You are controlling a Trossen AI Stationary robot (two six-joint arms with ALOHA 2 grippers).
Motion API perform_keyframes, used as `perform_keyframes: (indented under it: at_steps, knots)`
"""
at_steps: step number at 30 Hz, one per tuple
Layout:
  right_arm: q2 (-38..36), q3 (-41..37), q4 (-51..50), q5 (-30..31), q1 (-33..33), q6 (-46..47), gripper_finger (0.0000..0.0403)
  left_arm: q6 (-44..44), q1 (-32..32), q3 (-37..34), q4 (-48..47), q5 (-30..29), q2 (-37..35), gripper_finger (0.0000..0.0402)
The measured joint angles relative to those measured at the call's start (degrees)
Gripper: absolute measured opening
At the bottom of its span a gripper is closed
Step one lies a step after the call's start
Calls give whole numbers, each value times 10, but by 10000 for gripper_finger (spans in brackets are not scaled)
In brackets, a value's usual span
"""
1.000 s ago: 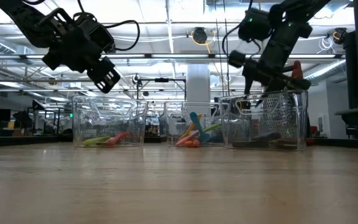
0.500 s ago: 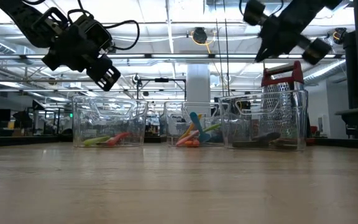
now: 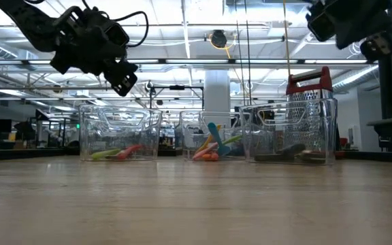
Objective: Pick & Place Kitchen Items
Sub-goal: Put the black kitchen knife in the right bin
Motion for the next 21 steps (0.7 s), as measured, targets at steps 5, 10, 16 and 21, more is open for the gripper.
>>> perform_keyframes:
  at_steps: [5, 10, 16, 21]
  knots:
    - [0, 0, -35, 0, 37, -152, 1, -71, -16, 0, 29, -63, 0, 172]
    - [0, 0, -70, -2, 77, -292, 1, -146, -41, 0, 45, -118, 0, 173]
    - [0, 0, -68, -18, 131, -440, 1, -261, -61, 0, 43, -210, 0, 173]
    - [8, 0, -68, -15, 170, -541, 1, -317, -81, 0, 48, -287, 0, 172]
